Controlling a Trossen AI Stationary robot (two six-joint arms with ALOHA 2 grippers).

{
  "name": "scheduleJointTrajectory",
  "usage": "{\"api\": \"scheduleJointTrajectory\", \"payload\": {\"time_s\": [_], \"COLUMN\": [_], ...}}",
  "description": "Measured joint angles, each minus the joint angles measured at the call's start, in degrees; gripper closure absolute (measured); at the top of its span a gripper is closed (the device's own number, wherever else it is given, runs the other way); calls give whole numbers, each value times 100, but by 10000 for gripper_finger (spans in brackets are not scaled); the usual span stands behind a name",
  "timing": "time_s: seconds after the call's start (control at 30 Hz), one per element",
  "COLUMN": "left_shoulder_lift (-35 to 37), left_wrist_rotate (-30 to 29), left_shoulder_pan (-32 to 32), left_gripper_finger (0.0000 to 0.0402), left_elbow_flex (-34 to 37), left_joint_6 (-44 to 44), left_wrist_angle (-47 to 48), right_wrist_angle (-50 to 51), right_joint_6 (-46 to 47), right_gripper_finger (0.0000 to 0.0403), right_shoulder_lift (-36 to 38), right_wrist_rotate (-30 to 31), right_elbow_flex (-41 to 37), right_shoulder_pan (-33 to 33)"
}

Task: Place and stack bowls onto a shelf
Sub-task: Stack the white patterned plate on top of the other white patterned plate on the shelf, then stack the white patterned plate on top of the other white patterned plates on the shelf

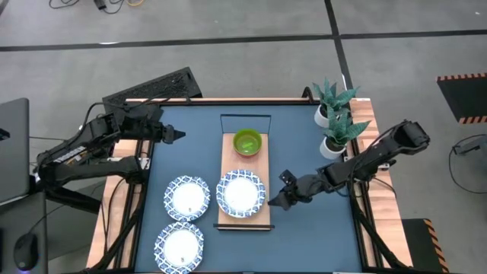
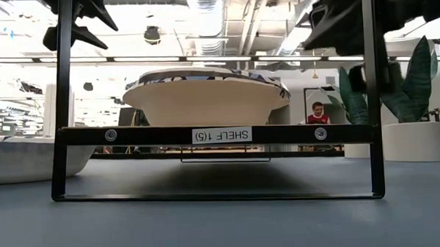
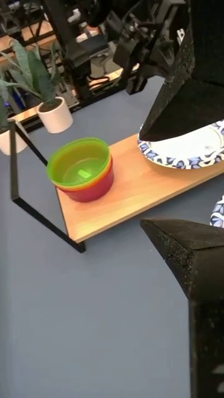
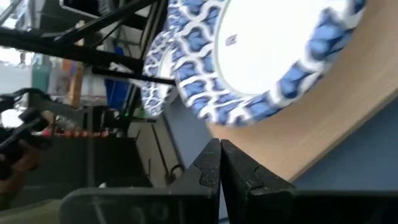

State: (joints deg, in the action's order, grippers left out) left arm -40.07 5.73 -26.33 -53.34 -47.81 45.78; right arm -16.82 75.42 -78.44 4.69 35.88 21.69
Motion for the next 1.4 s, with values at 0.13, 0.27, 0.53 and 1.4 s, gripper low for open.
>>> {"api": "scheduleJointTrajectory", "payload": {"time_s": [0.13,0.27,0.53,1.4], "left_shoulder_lift": [-100,-118,-158,-1547], "left_wrist_rotate": [150,735,-91,-362], "left_shoulder_pan": [1,96,654,2057], "left_gripper_finger": [205,205,205,149], "left_elbow_flex": [0,0,395,1538], "left_joint_6": [9,324,816,3235], "left_wrist_angle": [-1,414,1955,307], "right_wrist_angle": [-2,11,174,138], "right_joint_6": [-150,-331,-393,-652], "right_gripper_finger": [371,377,360,355], "right_shoulder_lift": [230,401,414,410], "right_wrist_rotate": [103,144,173,164], "right_elbow_flex": [0,0,0,0], "right_shoulder_pan": [9,-10,-50,-48]}}
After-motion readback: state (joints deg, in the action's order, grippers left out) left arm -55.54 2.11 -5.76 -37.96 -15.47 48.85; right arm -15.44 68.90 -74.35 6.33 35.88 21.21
